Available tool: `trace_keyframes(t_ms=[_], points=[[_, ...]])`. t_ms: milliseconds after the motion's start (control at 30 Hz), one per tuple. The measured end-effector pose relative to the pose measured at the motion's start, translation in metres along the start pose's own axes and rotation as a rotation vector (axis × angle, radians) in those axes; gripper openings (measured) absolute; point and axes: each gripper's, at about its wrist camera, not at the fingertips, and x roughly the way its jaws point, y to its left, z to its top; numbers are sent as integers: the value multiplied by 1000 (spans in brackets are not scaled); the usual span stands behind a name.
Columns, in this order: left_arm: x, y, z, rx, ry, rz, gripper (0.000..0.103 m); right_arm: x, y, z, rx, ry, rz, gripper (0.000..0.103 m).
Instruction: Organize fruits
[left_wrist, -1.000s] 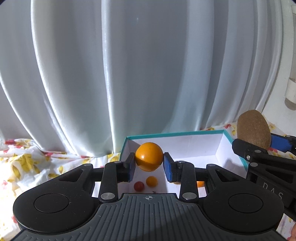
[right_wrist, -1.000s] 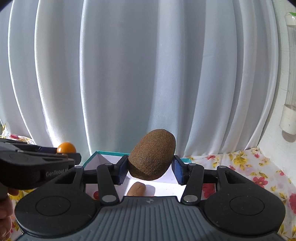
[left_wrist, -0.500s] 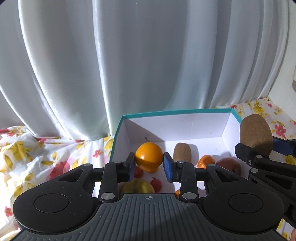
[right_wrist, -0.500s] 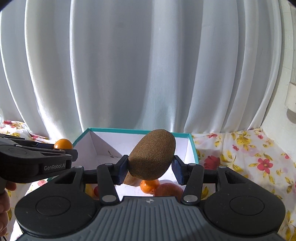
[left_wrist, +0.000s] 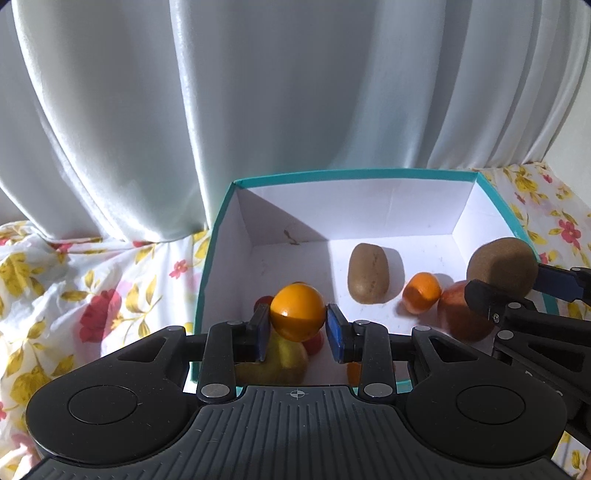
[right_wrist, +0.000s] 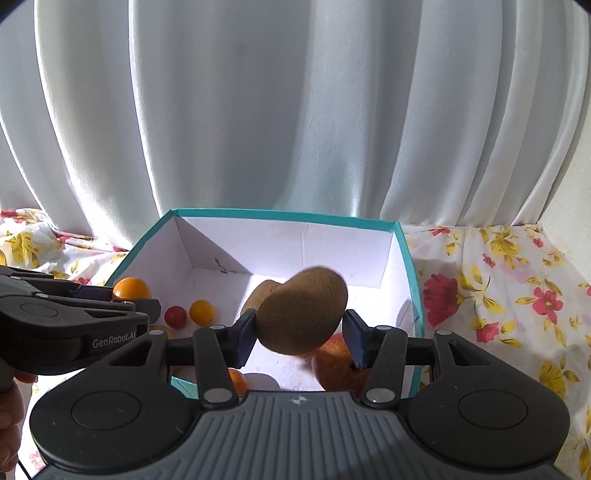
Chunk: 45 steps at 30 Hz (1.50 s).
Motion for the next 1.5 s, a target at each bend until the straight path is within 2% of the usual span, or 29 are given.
trace_keyframes(t_ms=[33,100,133,200,333,400,433,533,567,633,733,800,900,1000,1067,1233,1367,1500], points=[[3,0,0,0,13,-3,36,2,1,0,-7,5,-1,48],[10,-1,0,-2,42,-18,36,5,3,2,-18,6,-6,33],[14,-1,-1,0,58,-19,36,7,5,3,-29,12,-9,31],[20,-1,-3,2,79,-7,36,17,7,5,-43,52,-42,30],[26,-1,-7,13,103,3,40,24,5,2,-33,84,-31,30],[24,-2,-6,12,98,3,61,24,5,1,-30,86,-22,31],[23,-2,-6,11,97,4,65,24,4,1,-26,86,-19,31],[20,-2,-6,14,97,-3,71,23,5,2,-33,89,-29,44],[20,-2,-6,15,103,2,75,22,6,2,-34,89,-31,53],[19,-2,-7,19,116,20,76,19,6,2,-34,87,-41,58],[14,-1,-11,33,133,50,78,13,5,3,-32,87,-61,76],[6,1,-14,33,105,73,83,8,4,3,-40,82,-69,89],[-7,2,-17,29,78,108,86,-2,6,2,-65,78,-92,100],[-19,3,-19,37,94,103,87,-12,7,1,-75,72,-112,103],[-24,3,-22,42,129,87,87,-16,6,3,-67,101,-105,103],[-36,-1,-28,56,136,99,89,-28,6,4,-88,149,-115,103],[-37,-3,-25,75,204,125,92,-35,7,7,-80,223,-108,103],[-30,-1,-21,78,322,91,91,-38,8,12,-72,278,-155,103]])
